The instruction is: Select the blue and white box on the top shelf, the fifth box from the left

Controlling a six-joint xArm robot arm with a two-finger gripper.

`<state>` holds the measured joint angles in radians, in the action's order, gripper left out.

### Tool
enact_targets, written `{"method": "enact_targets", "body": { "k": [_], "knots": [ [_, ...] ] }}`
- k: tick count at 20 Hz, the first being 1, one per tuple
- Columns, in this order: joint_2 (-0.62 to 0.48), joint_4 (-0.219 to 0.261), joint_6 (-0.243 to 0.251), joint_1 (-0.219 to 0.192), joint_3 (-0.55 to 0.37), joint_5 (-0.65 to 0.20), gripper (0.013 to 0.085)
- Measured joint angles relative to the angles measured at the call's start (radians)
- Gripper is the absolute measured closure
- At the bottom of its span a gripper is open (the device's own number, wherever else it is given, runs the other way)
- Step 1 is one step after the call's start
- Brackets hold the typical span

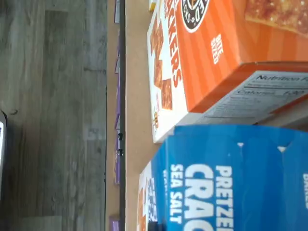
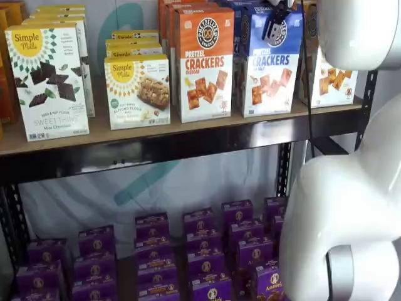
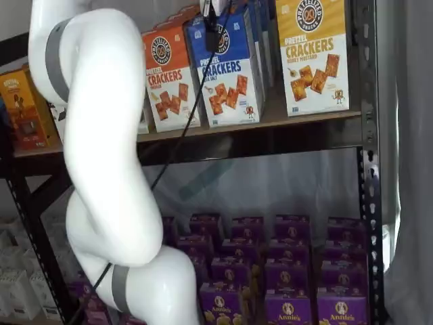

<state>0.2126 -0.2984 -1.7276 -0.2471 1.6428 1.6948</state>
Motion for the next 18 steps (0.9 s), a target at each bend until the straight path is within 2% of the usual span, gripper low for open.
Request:
{"method": "enact_targets", "body": {
  "k": [6,7,10,18],
  "knots": [
    [0.004,-0.004,-0.003,-0.005,-0.003,0.008,0.0410],
    [0.004,-0.005,-0.004,-0.006,-0.002,0.011,0.0450],
    [0.005,-0.004,-0.004,-0.007,0.000,0.017,0.0450],
    [0.013,-0.022,0.000,-0.026,0.044,0.113,0.0450]
  ]
}}
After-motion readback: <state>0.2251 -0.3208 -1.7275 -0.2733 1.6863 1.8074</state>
